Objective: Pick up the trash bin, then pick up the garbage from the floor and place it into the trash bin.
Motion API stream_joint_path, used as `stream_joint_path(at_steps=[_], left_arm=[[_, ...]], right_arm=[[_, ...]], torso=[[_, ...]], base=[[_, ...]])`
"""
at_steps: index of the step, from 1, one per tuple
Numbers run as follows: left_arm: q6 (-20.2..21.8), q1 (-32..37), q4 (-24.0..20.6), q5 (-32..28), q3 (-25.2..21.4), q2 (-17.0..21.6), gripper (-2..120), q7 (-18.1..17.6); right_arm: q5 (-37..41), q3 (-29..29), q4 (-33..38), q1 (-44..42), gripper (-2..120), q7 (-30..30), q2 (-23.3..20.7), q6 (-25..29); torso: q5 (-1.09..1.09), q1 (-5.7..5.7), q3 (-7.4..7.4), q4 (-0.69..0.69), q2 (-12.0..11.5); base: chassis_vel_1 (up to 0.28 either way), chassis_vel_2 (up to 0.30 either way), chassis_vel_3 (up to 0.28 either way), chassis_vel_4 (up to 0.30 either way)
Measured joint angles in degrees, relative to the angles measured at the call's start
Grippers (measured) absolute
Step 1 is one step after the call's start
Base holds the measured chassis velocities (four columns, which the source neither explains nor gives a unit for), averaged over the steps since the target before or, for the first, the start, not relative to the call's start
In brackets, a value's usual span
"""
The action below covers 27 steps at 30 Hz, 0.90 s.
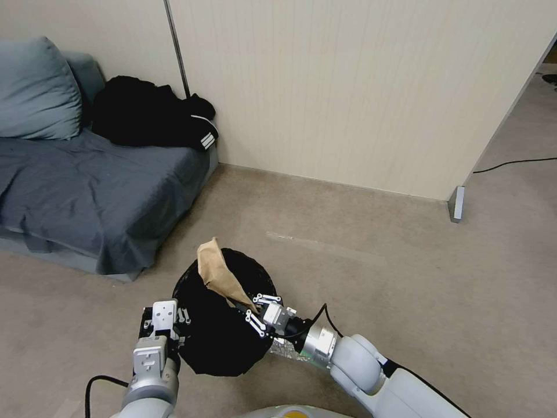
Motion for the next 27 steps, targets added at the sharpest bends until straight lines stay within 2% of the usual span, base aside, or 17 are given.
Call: stream_joint_path(at_steps=[6, 7, 10, 11, 14, 16, 18, 24, 27], left_arm=[[0.0, -0.3, 0.0, 0.0, 0.0, -0.1, 1, 0.0], [0.0, -0.3, 0.0, 0.0, 0.0, -0.1, 1, 0.0], [0.1, -0.3, 0.0, 0.0, 0.0, -0.1, 1, 0.0], [0.1, -0.3, 0.0, 0.0, 0.0, -0.1, 1, 0.0], [0.1, -0.4, 0.0, 0.0, 0.0, -0.1, 1, 0.0], [0.1, -0.4, 0.0, 0.0, 0.0, -0.1, 1, 0.0], [0.1, -0.5, 0.0, 0.0, 0.0, -0.1, 1, 0.0], [0.2, -0.8, 0.4, 0.0, -0.3, -0.1, 1, 0.0], [0.2, -0.9, 1.0, 0.6, -0.4, 0.0, 1, 0.3]], right_arm=[[-0.3, 0.1, 0.1, -0.7, 57, 0.0, -0.7, 0.0], [-0.3, 0.1, 0.1, -0.7, 57, 0.0, -0.7, 0.0], [-0.3, 0.3, 0.2, -0.8, 72, 0.0, -0.9, 0.0], [-0.3, 0.3, 0.2, -0.8, 72, 0.0, -0.9, 0.0], [-0.4, 0.3, 0.3, -1.0, 86, 0.0, -1.0, 0.0], [-0.4, 0.3, 0.4, -1.0, 89, 0.0, -1.0, 0.0], [-0.6, 0.3, 0.8, -1.4, 97, 0.0, -1.3, 0.0], [-0.8, 1.1, 3.1, -2.2, 100, 0.0, -2.2, 0.0], [-0.8, 3.1, 6.6, -2.9, 100, 0.0, -2.8, -0.2]], torso=[[0.0, 0.0, 0.0, 0.0, 0.0], [0.0, 0.0, 0.0, 0.0, 0.0], [0.0, 0.0, 0.0, 0.0, 0.0], [0.0, 0.0, 0.0, 0.0, 0.0], [0.0, 0.0, 0.0, 0.0, 0.0], [0.0, 0.0, 0.0, 0.0, 0.0], [0.0, 0.0, 0.0, 0.0, 0.0], [0.0, 0.0, 0.0, 0.0, 0.0], [0.0, 0.0, 0.0, 0.0, 0.0]], base=[[0.0, 0.0, 0.0, 0.0], [0.0, 0.0, 0.0, 0.0], [0.0, 0.0, 0.0, 0.0], [0.0, 0.0, 0.0, 0.0], [0.0, 0.0, 0.0, 0.0], [0.0, 0.0, 0.0, 0.0], [0.0, 0.0, 0.0, 0.0], [0.0, 0.0, 0.0, 0.0], [0.0, 0.0, 0.0, 0.0]])
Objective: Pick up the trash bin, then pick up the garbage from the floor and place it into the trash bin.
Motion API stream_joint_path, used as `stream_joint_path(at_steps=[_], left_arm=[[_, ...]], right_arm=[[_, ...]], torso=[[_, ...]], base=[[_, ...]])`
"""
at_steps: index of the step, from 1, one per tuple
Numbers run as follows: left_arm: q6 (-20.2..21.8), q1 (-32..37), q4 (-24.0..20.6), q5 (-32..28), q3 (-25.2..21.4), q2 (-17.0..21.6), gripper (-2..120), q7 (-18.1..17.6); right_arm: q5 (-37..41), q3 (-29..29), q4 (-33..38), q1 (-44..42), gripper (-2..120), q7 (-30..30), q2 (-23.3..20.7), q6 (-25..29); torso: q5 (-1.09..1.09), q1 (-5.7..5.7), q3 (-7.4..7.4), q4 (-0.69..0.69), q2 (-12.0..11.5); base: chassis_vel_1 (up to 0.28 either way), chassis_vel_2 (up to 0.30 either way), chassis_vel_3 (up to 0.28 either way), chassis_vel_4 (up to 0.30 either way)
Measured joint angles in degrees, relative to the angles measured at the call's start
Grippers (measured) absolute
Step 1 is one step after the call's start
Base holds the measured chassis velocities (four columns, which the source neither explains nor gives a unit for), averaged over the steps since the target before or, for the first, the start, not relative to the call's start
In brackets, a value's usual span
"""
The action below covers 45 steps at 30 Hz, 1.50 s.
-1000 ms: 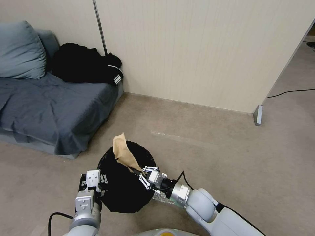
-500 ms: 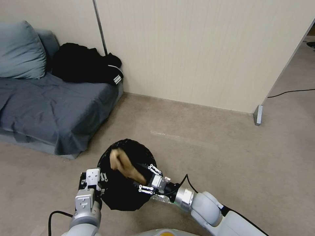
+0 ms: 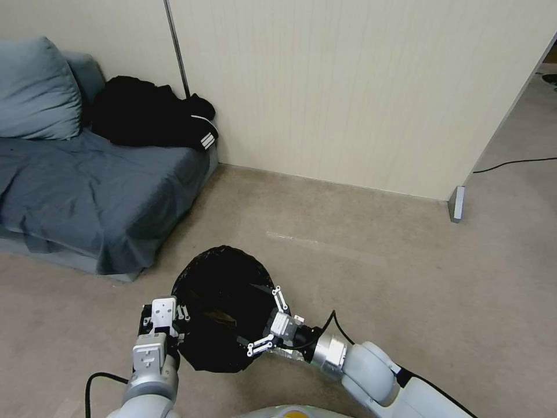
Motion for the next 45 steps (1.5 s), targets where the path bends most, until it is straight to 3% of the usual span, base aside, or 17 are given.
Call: stream_joint_path(at_steps=[6, 10, 13, 17, 25, 45], left_arm=[[-0.1, -0.3, 1.2, 0.4, -0.6, 0.3, 1, 0.5], [-0.6, -0.7, 2.3, 0.5, -1.3, 0.8, 1, 1.1], [-1.3, -1.1, 3.0, 0.3, -1.8, 1.1, 1, 1.6], [-1.7, -1.5, 3.1, -0.7, -2.1, 1.4, 1, 1.7], [-1.7, -1.6, 2.9, -2.3, -2.2, 1.9, 1, 1.8], [-1.8, 0.0, 1.0, -3.5, -3.7, 3.0, 1, 1.6]], right_arm=[[0.6, 5.4, 6.2, -1.5, 100, 1.2, -0.9, -0.9], [0.7, 10.9, 12.7, -5.4, 100, 5.7, -1.2, -2.9], [-1.3, 14.6, 16.8, -11.9, 100, 14.9, 1.6, -7.1], [-3.5, 17.0, 17.5, -17.6, 100, 19.5, 6.7, -8.2], [-7.9, 20.7, 15.4, -25.7, 100, 20.1, 15.3, -4.3], [-7.7, 23.3, 13.6, -27.7, 100, 19.6, 15.6, -0.7]], torso=[[0.0, 0.0, 0.0, 0.0, 0.0], [-0.01, 0.0, 0.0, 0.0, 0.0], [-0.01, 0.01, 0.0, -0.02, 0.0], [0.0, 0.0, 0.0, -0.01, 0.0], [-0.01, 0.0, 0.0, -0.01, 0.0], [0.0, 0.01, 0.0, 0.0, 0.0]], base=[[0.0, 0.0, 0.0, 0.0], [0.0, 0.0, 0.0, 0.0], [0.0, 0.0, 0.0, 0.0], [0.0, 0.0, 0.0, 0.0], [0.0, 0.0, 0.0, 0.0], [0.038, 0.03, 0.033, 0.032]])
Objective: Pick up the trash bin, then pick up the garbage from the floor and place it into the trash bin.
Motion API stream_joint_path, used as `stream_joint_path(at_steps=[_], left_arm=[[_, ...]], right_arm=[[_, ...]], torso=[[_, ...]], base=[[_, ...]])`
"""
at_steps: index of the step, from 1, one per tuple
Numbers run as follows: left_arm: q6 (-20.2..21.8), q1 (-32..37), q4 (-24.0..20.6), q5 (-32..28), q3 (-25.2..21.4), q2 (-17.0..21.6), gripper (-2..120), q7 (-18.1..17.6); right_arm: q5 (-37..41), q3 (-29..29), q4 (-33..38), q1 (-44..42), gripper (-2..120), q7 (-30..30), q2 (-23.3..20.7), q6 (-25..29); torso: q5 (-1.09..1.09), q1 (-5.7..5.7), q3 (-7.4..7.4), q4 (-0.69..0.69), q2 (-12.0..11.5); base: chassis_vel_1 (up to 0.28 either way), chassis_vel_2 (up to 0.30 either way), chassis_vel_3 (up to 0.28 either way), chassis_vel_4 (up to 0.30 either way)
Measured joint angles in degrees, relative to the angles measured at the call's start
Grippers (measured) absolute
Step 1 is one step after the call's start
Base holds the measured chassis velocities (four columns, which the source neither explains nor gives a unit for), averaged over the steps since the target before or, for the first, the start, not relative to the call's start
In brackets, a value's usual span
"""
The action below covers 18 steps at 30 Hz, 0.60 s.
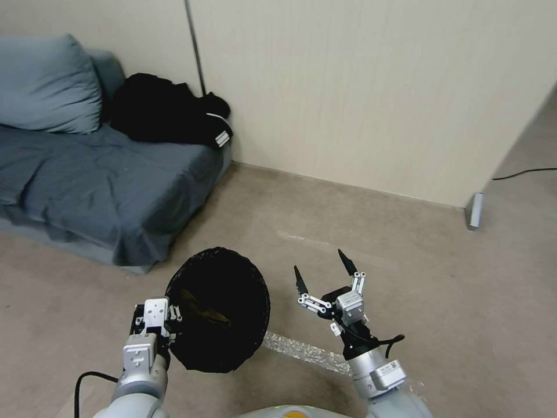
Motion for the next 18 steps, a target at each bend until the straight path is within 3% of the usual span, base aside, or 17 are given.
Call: stream_joint_path(at_steps=[18], left_arm=[[-0.4, 0.7, -0.1, -0.3, -0.8, 0.2, 1, 0.0]], right_arm=[[1.1, 1.1, 0.9, 0.6, 100, -0.5, -0.8, 0.2]], torso=[[0.0, 0.0, 0.0, 0.0, 0.0]], base=[[0.113, 0.113, 0.109, 0.111]])
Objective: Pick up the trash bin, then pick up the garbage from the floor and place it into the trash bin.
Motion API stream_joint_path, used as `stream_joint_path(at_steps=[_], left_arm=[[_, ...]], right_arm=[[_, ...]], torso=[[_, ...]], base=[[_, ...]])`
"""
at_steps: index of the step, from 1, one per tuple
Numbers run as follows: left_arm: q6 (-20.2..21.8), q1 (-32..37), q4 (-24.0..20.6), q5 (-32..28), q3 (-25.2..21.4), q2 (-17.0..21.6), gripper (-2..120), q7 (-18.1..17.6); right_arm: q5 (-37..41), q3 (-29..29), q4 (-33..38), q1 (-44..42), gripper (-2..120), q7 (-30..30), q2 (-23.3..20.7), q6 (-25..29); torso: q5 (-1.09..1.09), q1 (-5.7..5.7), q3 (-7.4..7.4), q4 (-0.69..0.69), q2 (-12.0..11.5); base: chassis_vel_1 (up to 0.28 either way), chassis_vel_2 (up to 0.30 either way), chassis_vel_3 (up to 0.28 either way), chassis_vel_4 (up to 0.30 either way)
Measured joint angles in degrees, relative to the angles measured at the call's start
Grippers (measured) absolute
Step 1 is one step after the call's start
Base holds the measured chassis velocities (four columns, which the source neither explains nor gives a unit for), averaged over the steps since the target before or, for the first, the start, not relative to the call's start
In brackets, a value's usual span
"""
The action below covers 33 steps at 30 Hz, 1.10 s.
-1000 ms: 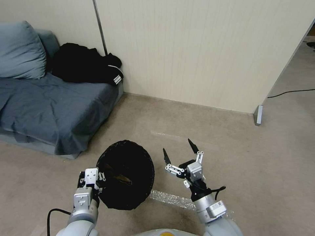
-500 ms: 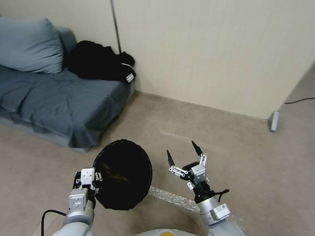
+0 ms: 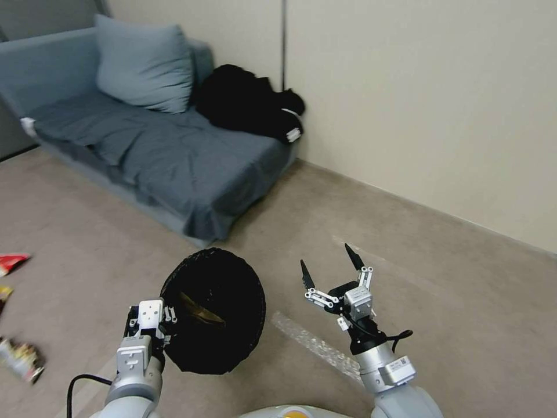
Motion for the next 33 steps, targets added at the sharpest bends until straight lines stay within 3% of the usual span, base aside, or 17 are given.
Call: stream_joint_path(at_steps=[10, 22, 33], left_arm=[[-0.3, 0.2, 0.5, 0.0, -0.2, -0.1, 1, 0.1], [-0.7, 0.3, 0.9, 0.1, -0.2, -0.3, 1, 0.1], [-0.8, 0.3, 1.4, 0.1, -0.2, -0.4, 1, 0.1]], right_arm=[[1.3, 0.5, 0.1, 1.4, 100, 0.0, -0.3, -1.1], [8.5, 1.0, -1.7, 6.9, 100, 6.1, -0.9, -14.3], [10.2, 1.9, -2.8, 8.5, 100, 6.9, -1.2, -18.0]], torso=[[0.01, 0.0, 0.0, 0.0, 0.0], [0.01, 0.0, 0.0, 0.0, 0.0], [0.01, 0.0, 0.0, 0.0, 0.0]], base=[[0.127, 0.118, 0.131, 0.127], [0.127, 0.118, 0.128, 0.126], [0.128, 0.128, 0.118, 0.118]])
